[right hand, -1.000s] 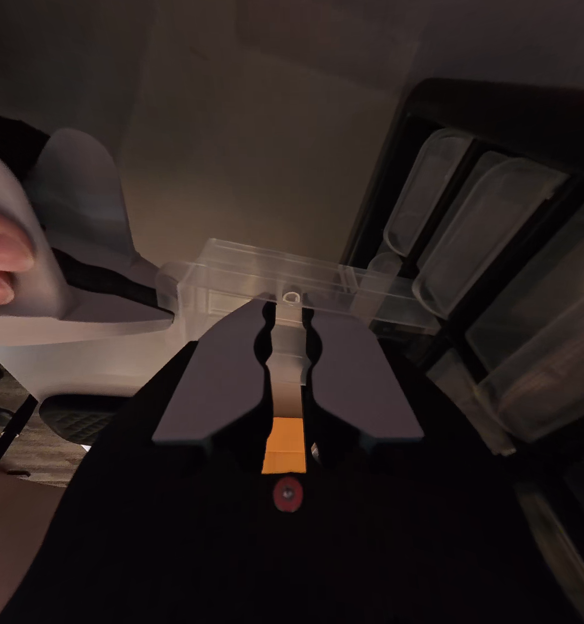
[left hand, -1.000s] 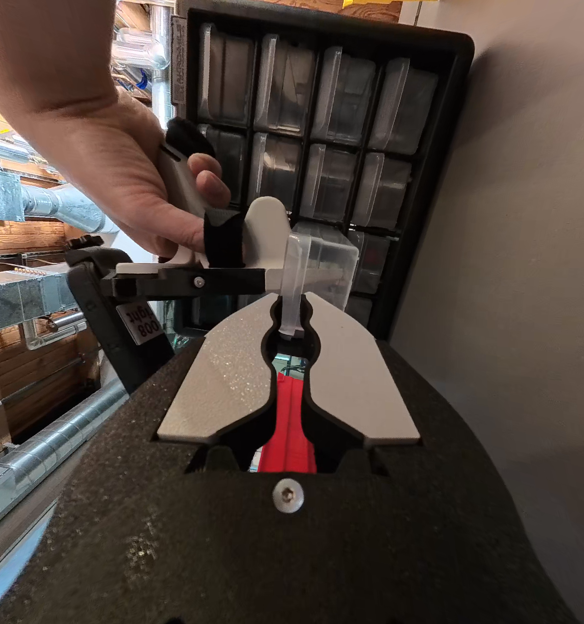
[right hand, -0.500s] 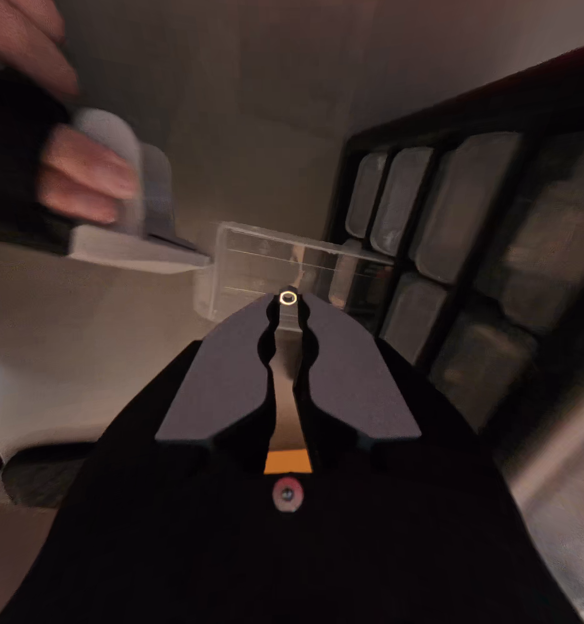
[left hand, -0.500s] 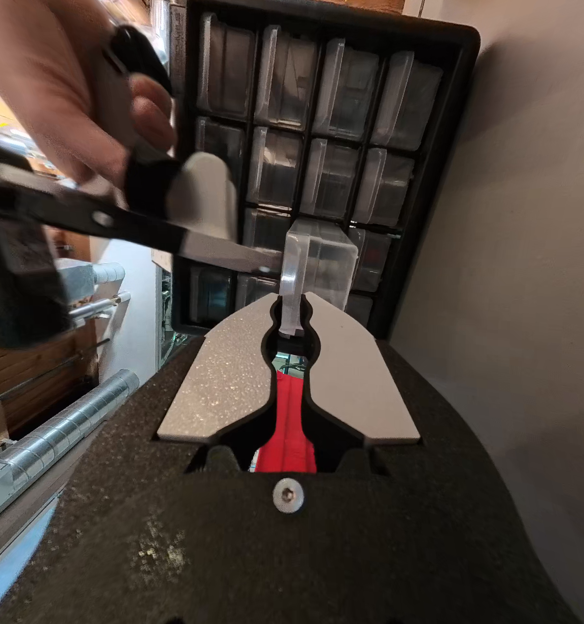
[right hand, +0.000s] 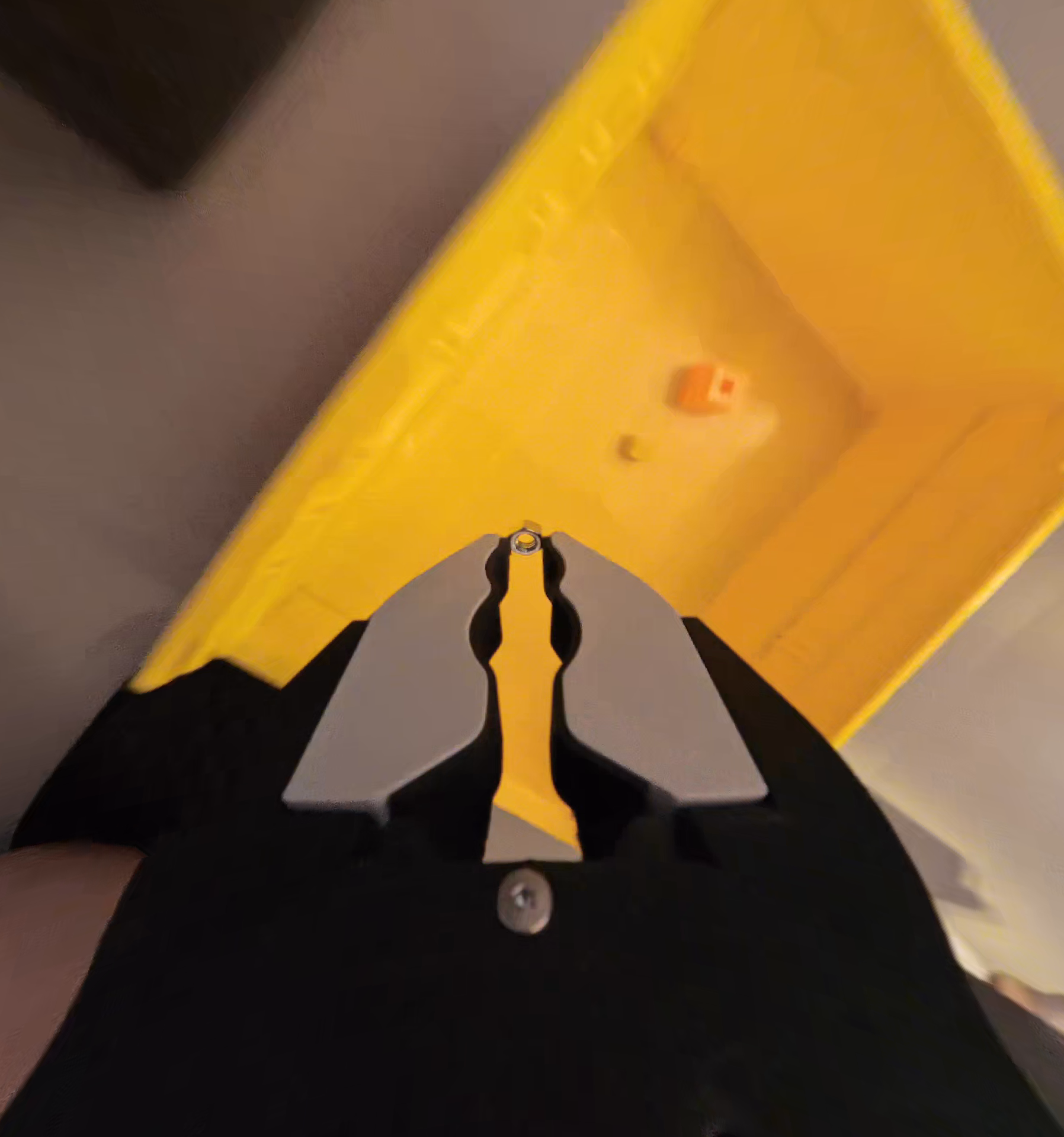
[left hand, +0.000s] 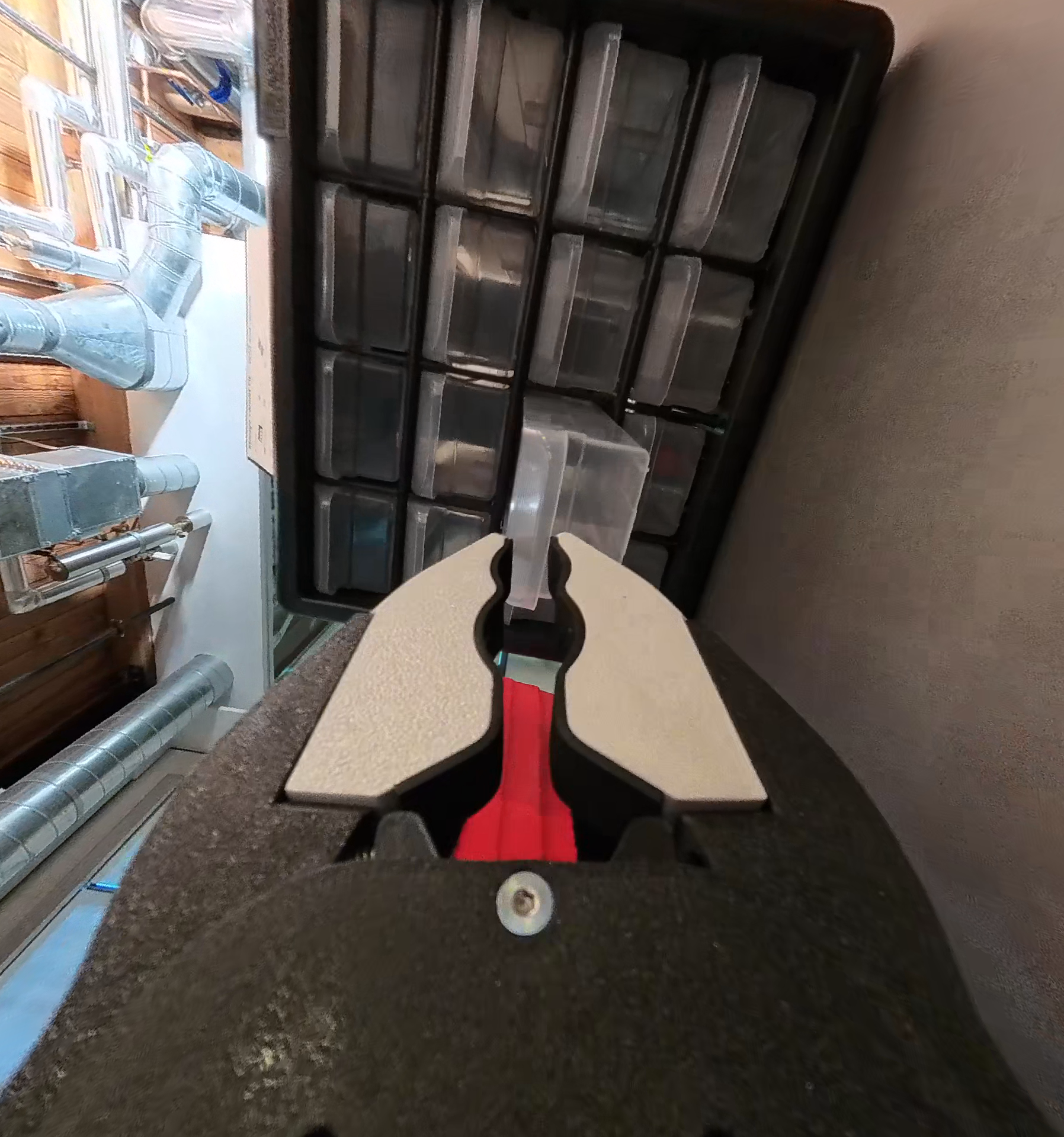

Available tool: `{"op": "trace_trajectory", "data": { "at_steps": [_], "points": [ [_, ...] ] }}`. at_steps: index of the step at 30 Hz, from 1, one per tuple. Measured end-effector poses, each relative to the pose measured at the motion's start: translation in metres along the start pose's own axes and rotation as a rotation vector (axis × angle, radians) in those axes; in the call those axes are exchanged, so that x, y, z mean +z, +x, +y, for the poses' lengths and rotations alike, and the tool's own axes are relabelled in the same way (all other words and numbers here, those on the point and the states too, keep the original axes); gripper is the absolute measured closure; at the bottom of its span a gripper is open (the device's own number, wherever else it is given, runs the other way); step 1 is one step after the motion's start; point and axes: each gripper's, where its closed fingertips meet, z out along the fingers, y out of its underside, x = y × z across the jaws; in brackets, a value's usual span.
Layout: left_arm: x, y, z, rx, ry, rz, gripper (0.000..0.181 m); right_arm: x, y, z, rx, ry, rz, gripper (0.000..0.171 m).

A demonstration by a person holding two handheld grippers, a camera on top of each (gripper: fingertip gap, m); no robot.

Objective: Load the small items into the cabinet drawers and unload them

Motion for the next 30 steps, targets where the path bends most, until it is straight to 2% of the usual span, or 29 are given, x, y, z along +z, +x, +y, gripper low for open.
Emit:
{"op": "trace_trajectory", "data": {
  "at_steps": [2,4,12,15,17,23,30],
  "points": [
    [0.004,0.000,0.000,0.001,-0.008,-0.001,0.171,0.032,0.017,0.018,0.095,-0.078,-0.048,0.160],
    [0.007,0.000,0.000,-0.003,-0.017,0.000,0.171,0.054,0.024,0.033,0.103,-0.167,-0.057,0.160],
    [0.026,-0.001,0.004,0.025,-0.047,0.014,0.171,0.095,0.023,0.043,0.109,-0.260,-0.128,0.160],
    [0.036,-0.001,0.006,0.031,-0.057,0.022,0.171,0.095,0.023,0.042,0.114,-0.241,-0.131,0.159],
    [0.043,-0.001,0.007,0.036,-0.063,0.025,0.171,0.091,0.027,0.041,0.121,-0.210,-0.112,0.150],
    [0.060,0.000,0.009,0.055,-0.070,0.017,0.171,0.056,0.034,0.017,0.132,-0.013,-0.073,0.148],
    [0.073,0.000,0.010,0.056,-0.073,0.003,0.171,0.026,0.030,0.006,0.042,0.024,0.022,0.148]
  ]
}}
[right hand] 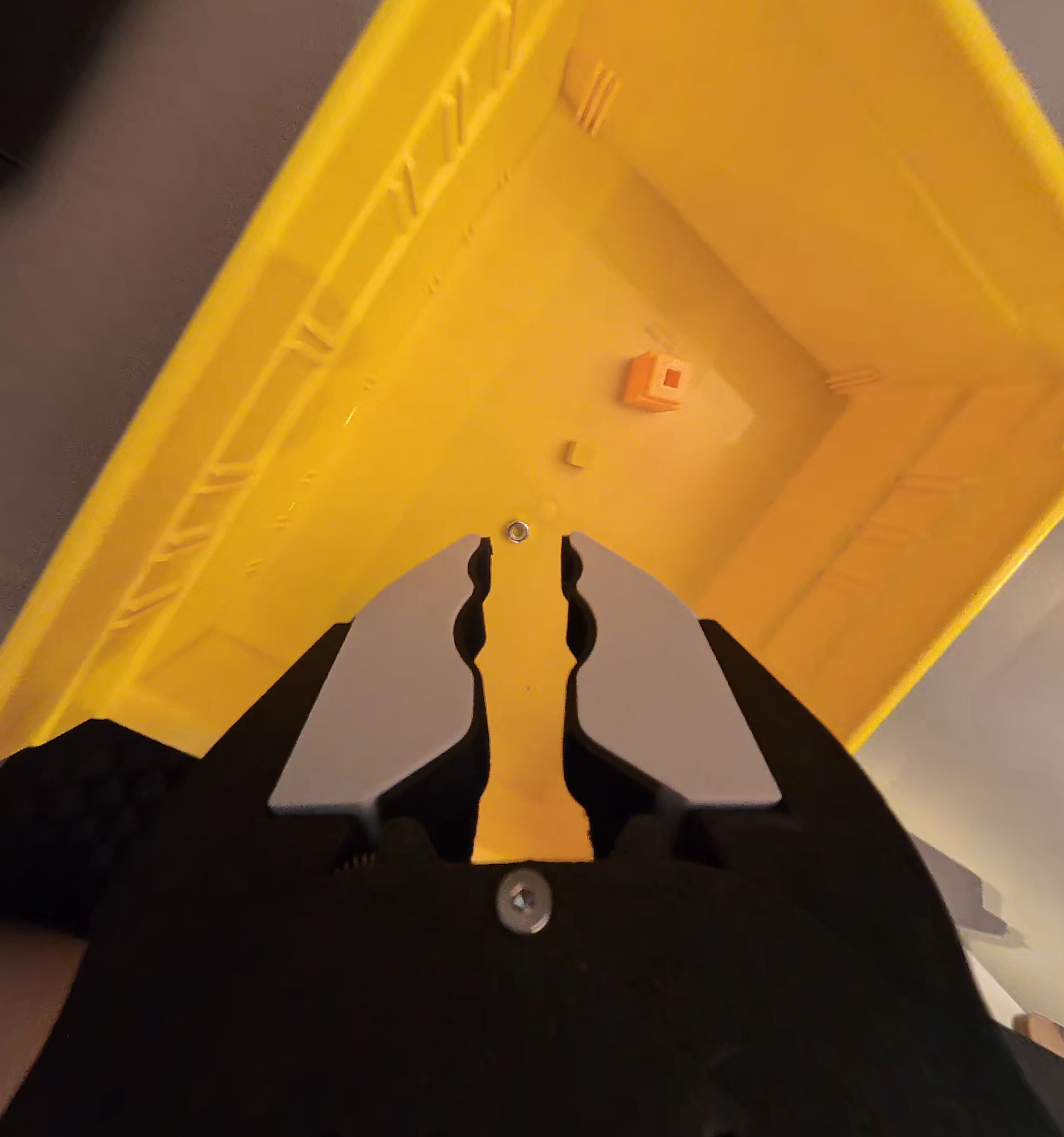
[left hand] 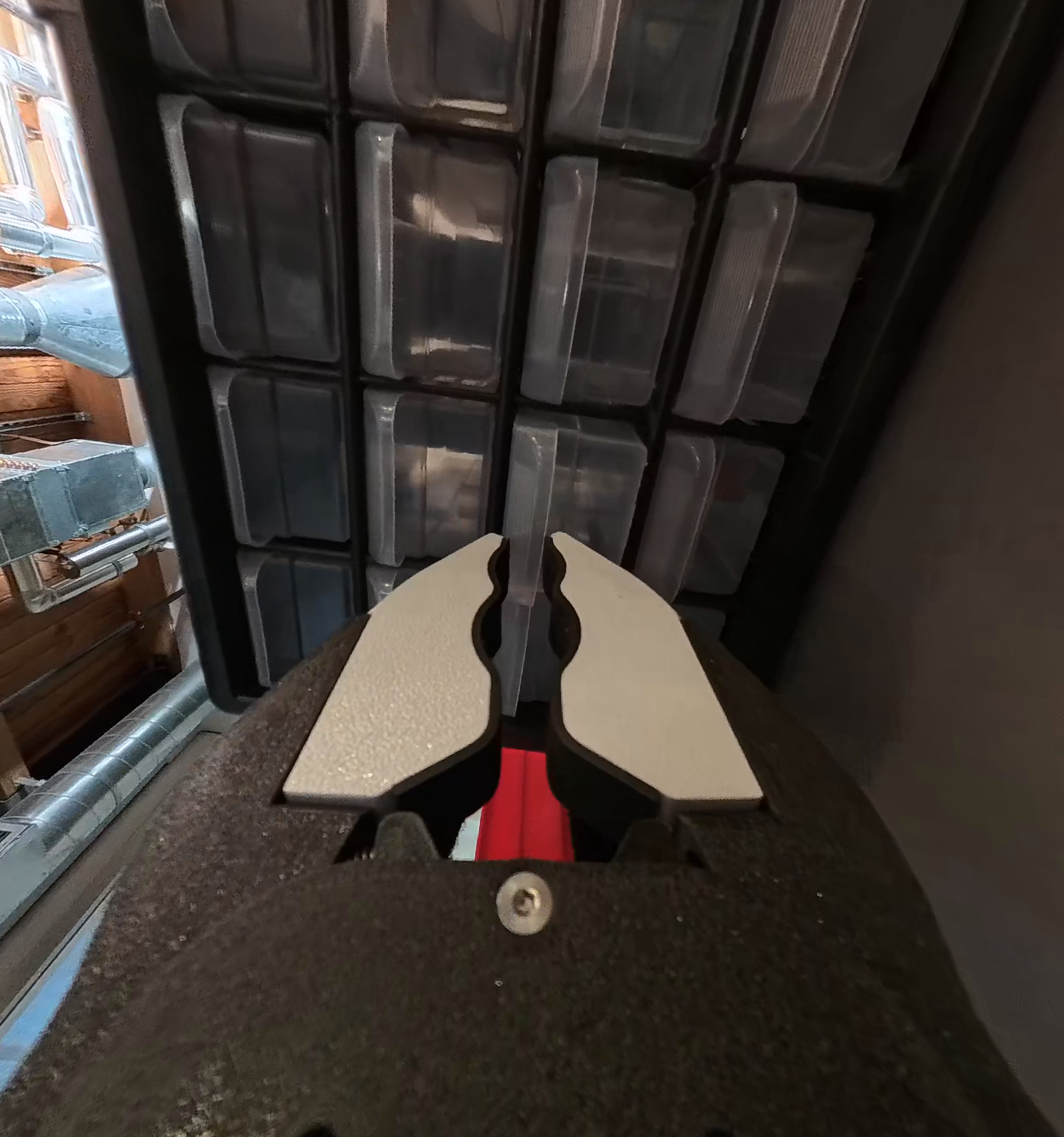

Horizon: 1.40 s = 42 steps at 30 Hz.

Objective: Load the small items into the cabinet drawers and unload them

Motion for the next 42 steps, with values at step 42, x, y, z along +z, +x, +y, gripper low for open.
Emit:
{"op": "trace_trajectory", "data": {
  "at_steps": [42],
  "points": [
    [0.008,0.044,0.002,0.099,-0.006,0.058,0.170,-0.060,-0.013,0.000,-0.081,0.280,-0.033,0.149]
  ]
}}
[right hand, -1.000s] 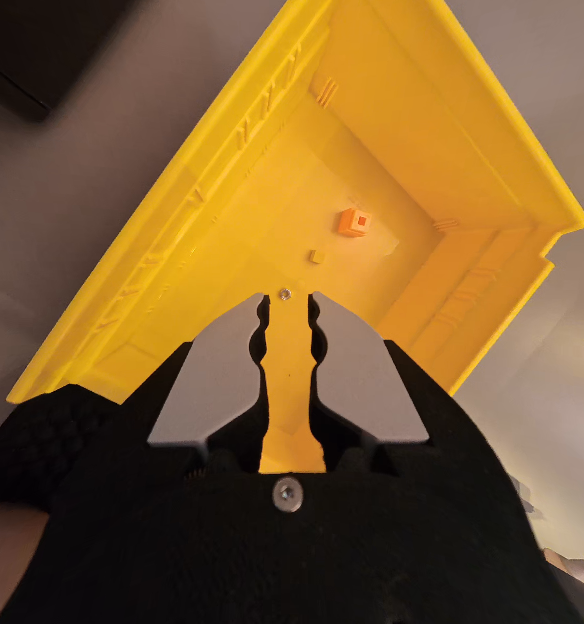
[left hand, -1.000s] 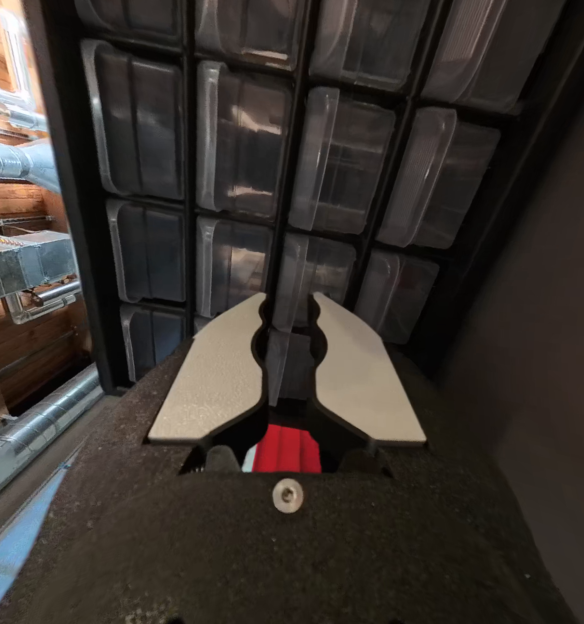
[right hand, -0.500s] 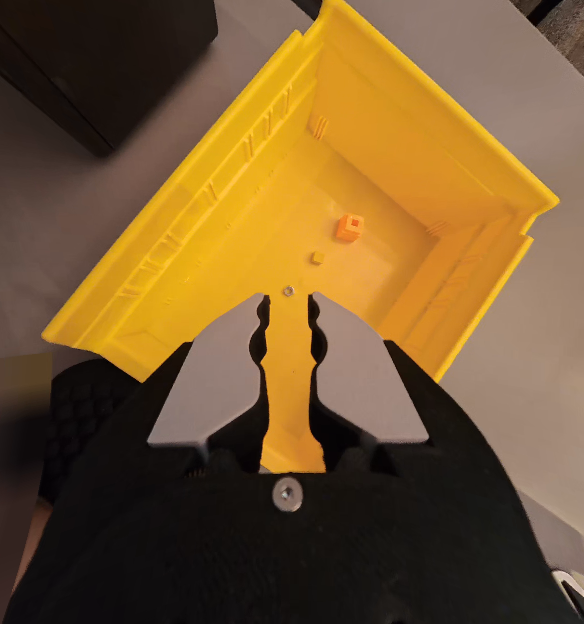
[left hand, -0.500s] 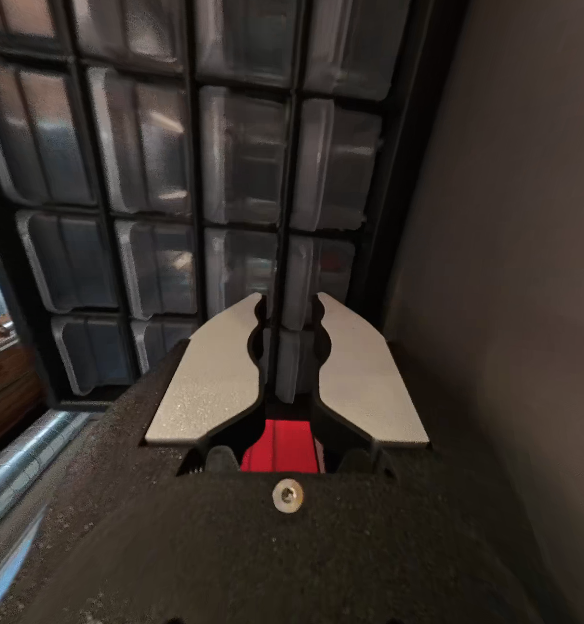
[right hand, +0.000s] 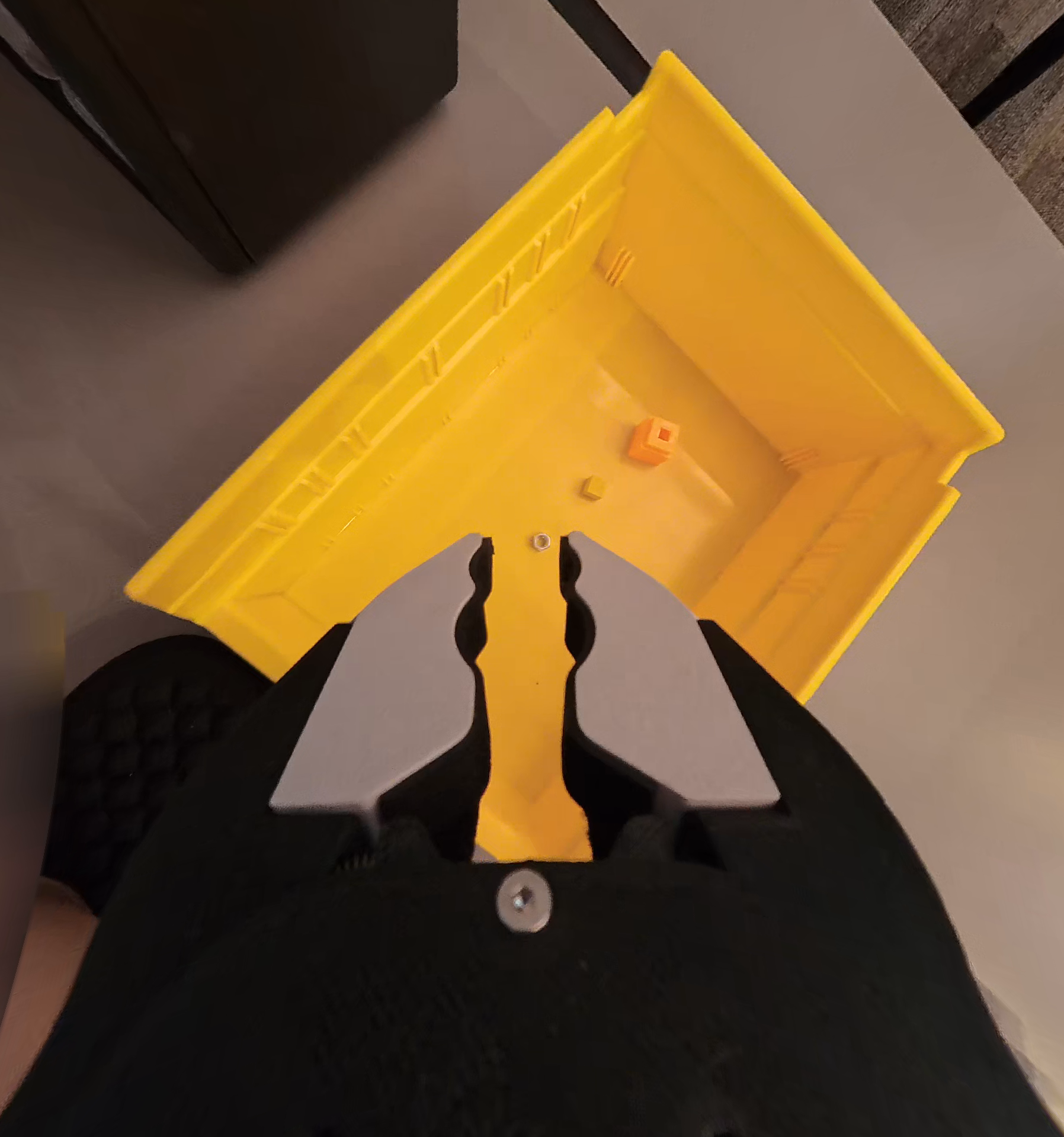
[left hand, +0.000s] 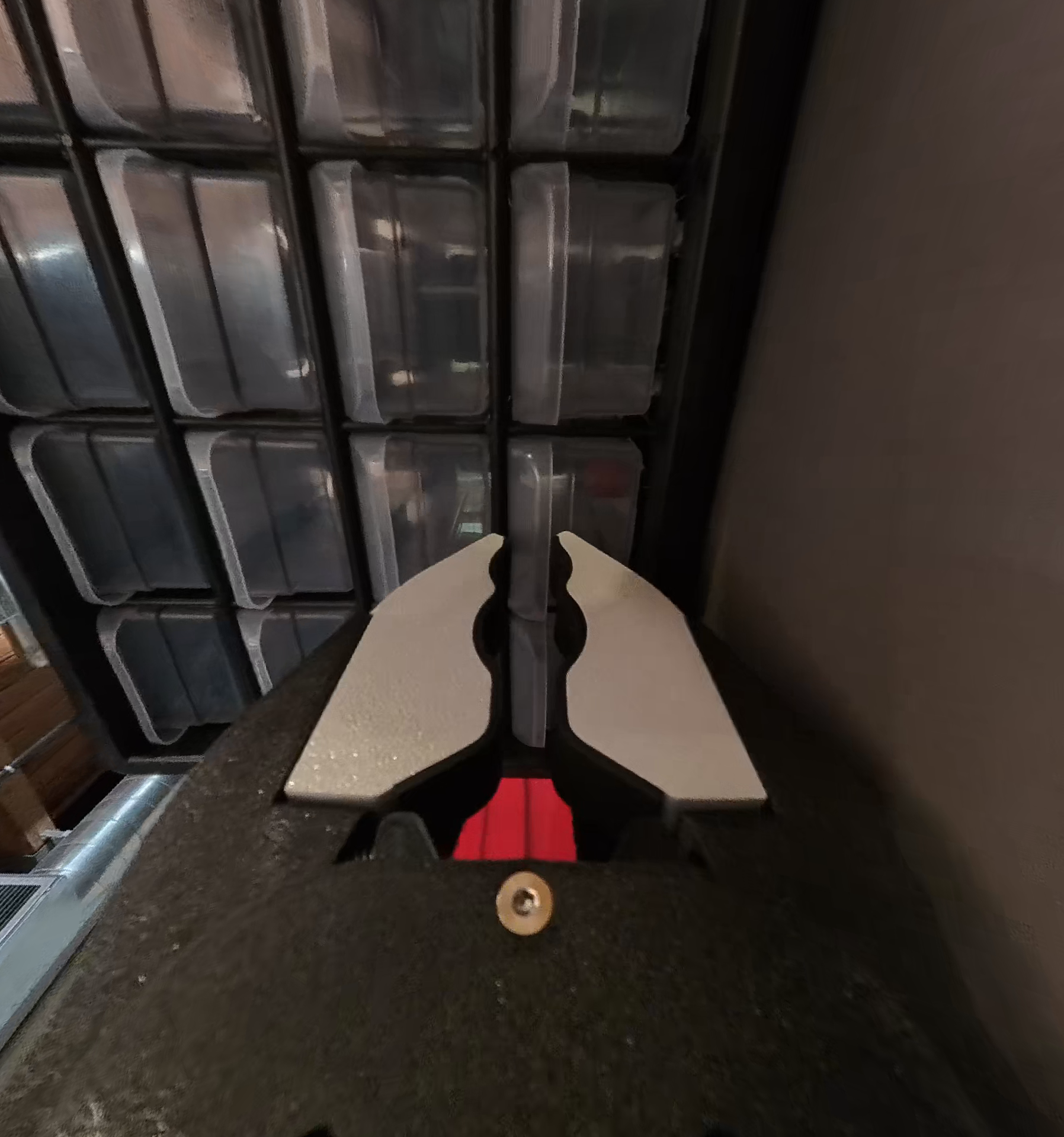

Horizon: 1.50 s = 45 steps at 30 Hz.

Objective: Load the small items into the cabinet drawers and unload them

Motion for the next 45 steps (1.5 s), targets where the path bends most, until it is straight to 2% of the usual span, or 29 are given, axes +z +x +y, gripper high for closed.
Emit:
{"op": "trace_trajectory", "data": {
  "at_steps": [6,11,18,25,28,30,34,36,42,45],
  "points": [
    [-0.018,0.000,0.001,0.014,0.023,0.009,0.170,-0.017,-0.019,-0.011,-0.055,0.033,-0.003,0.151],
    [-0.037,0.000,0.000,0.020,0.031,0.027,0.170,-0.017,-0.047,-0.022,-0.140,-0.012,-0.026,0.152],
    [-0.067,0.002,-0.002,0.023,0.055,0.030,0.170,-0.006,-0.114,-0.059,-0.363,-0.048,-0.108,0.152],
    [-0.084,0.001,-0.012,0.011,0.102,0.026,0.170,0.030,-0.213,-0.107,-0.610,-0.063,-0.262,0.153],
    [-0.089,-0.002,-0.011,-0.011,0.110,0.025,0.171,0.054,-0.253,-0.114,-0.696,-0.101,-0.315,0.153],
    [-0.094,-0.001,-0.010,-0.023,0.120,0.028,0.171,0.071,-0.260,-0.123,-0.714,-0.133,-0.274,0.156],
    [-0.096,0.002,-0.009,-0.031,0.126,0.052,0.170,0.088,-0.286,-0.163,-0.647,-0.047,-0.310,0.156],
    [-0.096,0.001,-0.010,-0.048,0.129,0.055,0.170,0.101,-0.293,-0.170,-0.620,-0.087,-0.312,0.155],
    [-0.096,-0.001,-0.010,-0.073,0.129,0.061,0.170,0.143,-0.288,-0.163,-0.625,-0.293,-0.214,0.155],
    [-0.097,-0.002,-0.011,-0.085,0.132,0.064,0.170,0.155,-0.291,-0.159,-0.610,-0.348,-0.231,0.155]
  ]
}}
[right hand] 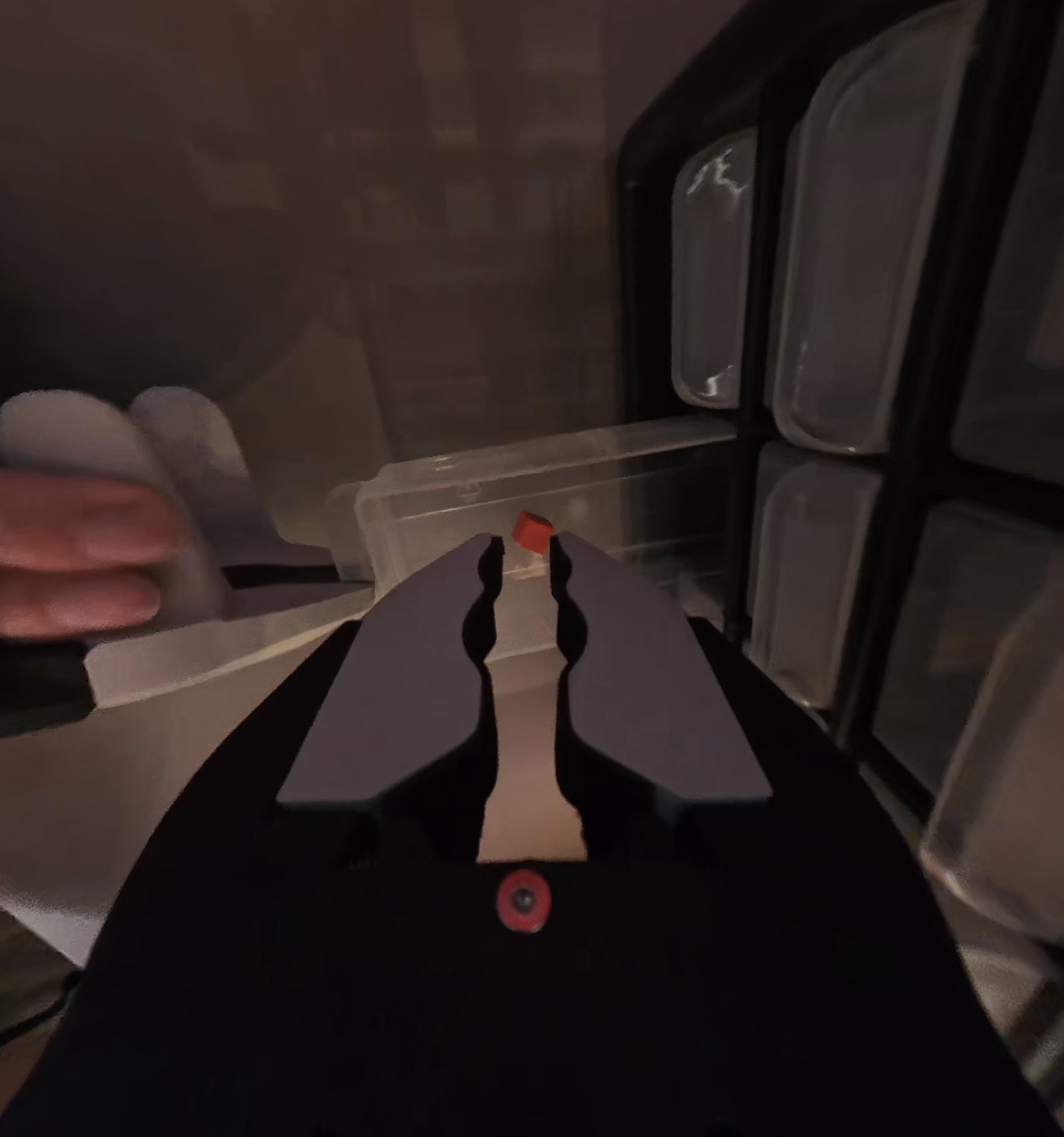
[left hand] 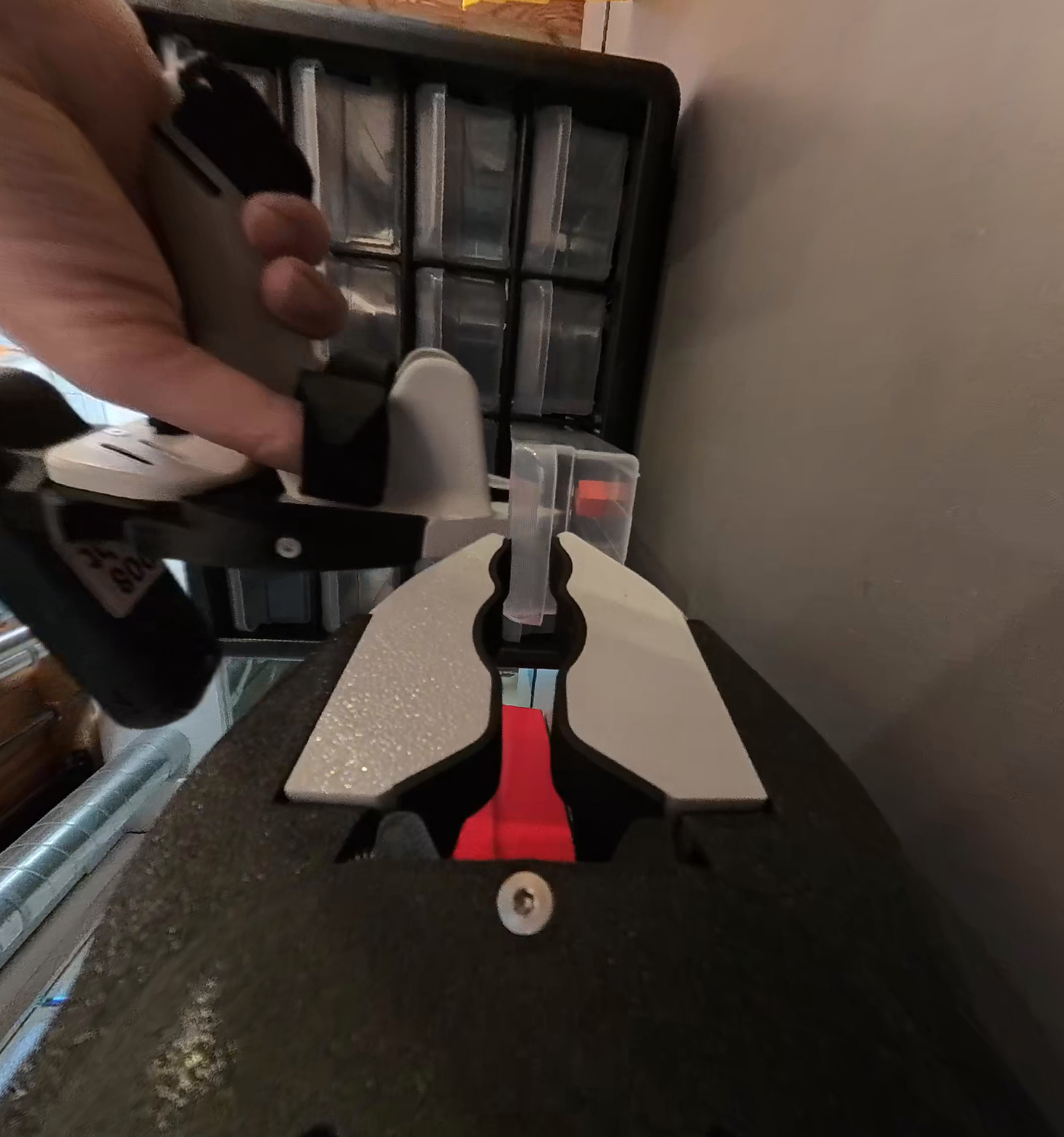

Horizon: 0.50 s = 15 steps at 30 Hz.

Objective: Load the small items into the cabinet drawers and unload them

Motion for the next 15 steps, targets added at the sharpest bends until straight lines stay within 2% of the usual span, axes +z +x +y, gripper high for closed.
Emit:
{"op": "trace_trajectory", "data": {
  "at_steps": [8,15],
  "points": [
    [-0.001,0.002,0.001,-0.001,-0.001,0.015,0.170,0.016,-0.001,0.004,-0.011,-0.128,-0.035,0.151],
    [-0.001,0.002,-0.002,0.005,0.006,0.019,0.170,0.020,-0.002,0.012,-0.018,-0.288,-0.075,0.155]
  ]
}}
